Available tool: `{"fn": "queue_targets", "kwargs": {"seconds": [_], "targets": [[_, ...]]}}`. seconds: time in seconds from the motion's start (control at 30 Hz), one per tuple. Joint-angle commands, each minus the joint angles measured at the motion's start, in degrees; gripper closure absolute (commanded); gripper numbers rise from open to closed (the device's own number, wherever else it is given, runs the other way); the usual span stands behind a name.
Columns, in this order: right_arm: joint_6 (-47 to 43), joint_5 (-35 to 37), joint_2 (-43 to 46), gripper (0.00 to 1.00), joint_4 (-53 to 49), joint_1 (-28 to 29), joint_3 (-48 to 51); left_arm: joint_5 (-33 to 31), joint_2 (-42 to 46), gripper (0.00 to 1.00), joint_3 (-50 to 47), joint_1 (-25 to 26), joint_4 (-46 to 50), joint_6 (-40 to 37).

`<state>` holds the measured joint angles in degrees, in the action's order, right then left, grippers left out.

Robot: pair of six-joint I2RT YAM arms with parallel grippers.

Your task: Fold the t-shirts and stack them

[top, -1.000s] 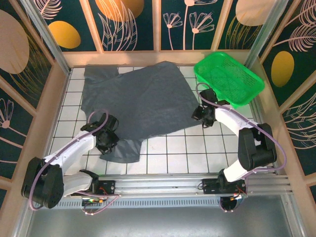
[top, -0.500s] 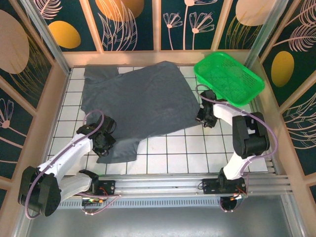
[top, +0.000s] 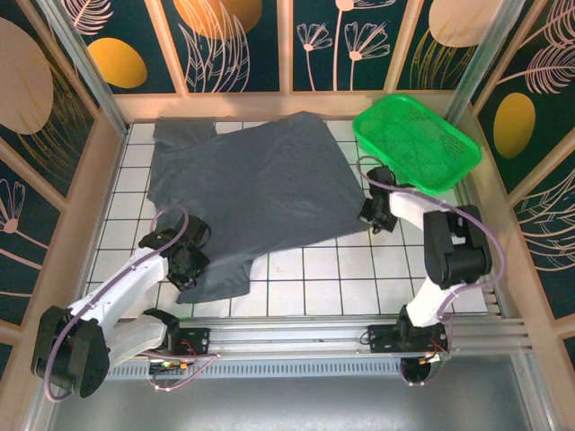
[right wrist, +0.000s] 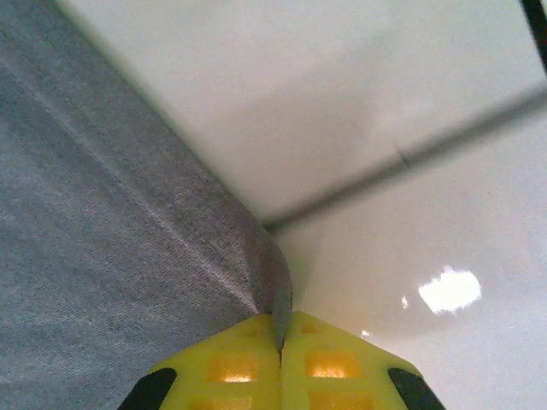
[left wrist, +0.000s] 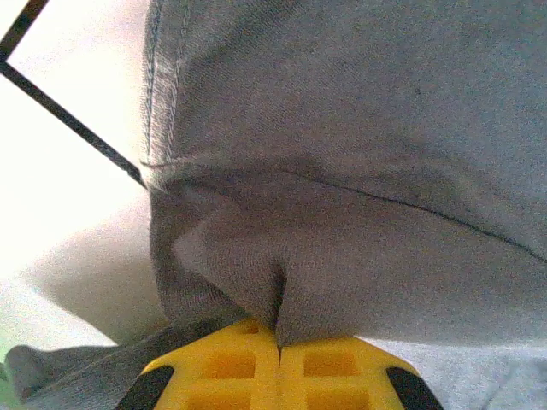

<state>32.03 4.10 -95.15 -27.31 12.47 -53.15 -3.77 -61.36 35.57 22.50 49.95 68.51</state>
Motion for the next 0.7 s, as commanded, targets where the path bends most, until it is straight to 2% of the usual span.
{"fn": "queue_targets", "kwargs": {"seconds": [0.0,0.13,0.23,0.37,0.5,0.67], "targets": [[5.92,1.34,9.12,1.00,-9.05,0.45,5.62,-1.35,1.92,1.00,-1.57,-0.27,3.70,2.03],[10.20,1.85,18.78,1.00,-16.54,4.01,9.55,-0.95,2.48,1.00,-2.50,-0.44,3.74,2.62],[11.16,-0.68,21.53,1.00,-17.00,5.43,10.77,-0.96,2.56,1.00,-2.94,-0.44,3.49,3.34],[11.53,-2.88,20.24,1.00,-16.59,5.51,7.68,-1.30,2.56,1.00,-1.74,-0.44,2.72,4.70],[11.71,-2.31,18.17,1.00,-16.55,5.42,0.94,-3.96,1.63,1.00,3.83,-0.59,1.78,5.70],[10.64,-1.86,11.92,1.00,-15.64,4.78,-8.37,-4.29,-4.09,1.00,12.18,-4.14,-1.35,2.88]]}}
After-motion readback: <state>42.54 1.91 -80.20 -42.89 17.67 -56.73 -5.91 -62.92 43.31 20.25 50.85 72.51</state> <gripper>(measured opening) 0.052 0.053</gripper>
